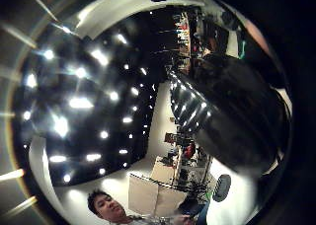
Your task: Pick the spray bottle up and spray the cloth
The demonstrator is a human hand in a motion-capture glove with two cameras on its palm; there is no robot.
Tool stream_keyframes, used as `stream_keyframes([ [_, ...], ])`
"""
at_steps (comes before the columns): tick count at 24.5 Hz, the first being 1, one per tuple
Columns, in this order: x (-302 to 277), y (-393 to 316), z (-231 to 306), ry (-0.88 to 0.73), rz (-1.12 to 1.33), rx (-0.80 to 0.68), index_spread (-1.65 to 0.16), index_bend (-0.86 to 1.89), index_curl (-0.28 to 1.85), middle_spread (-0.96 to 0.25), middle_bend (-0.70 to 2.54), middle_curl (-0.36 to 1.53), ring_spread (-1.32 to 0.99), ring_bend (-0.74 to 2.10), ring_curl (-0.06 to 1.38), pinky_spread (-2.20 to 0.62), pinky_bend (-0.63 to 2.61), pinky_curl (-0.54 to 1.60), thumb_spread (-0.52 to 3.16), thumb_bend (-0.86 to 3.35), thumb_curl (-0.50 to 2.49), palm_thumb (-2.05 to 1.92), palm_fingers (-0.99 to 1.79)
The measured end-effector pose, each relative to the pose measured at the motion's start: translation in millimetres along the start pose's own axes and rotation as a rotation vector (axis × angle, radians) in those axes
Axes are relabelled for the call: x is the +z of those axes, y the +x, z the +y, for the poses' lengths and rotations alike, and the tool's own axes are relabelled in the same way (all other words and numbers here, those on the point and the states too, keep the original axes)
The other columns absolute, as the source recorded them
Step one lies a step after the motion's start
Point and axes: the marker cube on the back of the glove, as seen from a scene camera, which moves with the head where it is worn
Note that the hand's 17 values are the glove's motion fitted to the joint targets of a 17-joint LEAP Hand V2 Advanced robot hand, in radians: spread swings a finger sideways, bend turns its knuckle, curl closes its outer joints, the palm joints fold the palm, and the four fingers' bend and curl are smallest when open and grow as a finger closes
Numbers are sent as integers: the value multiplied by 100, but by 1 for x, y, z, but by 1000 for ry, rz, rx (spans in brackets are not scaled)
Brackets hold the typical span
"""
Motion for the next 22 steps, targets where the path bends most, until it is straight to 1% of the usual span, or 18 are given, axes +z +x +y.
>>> stream_keyframes([
  [2,5,-2,-6,-23,-3,-14,-27,23,34,-10,43,39,-10,49,30,12,15,22,83,21,50,94,97],
  [5,9,-2,-13,-36,-11,-34,-26,29,38,-11,43,40,-12,47,32,9,17,23,73,20,52,99,110],
  [11,10,1,-19,1,14,-83,-26,26,43,-12,55,47,-17,53,38,-2,26,29,57,12,56,100,133],
  [16,9,2,-20,28,22,-85,-24,33,47,-14,57,49,-20,56,41,-8,29,33,43,7,60,102,138],
  [22,9,2,-20,30,25,-85,-22,36,50,-15,60,51,-21,58,44,-12,32,36,33,3,63,103,135],
])
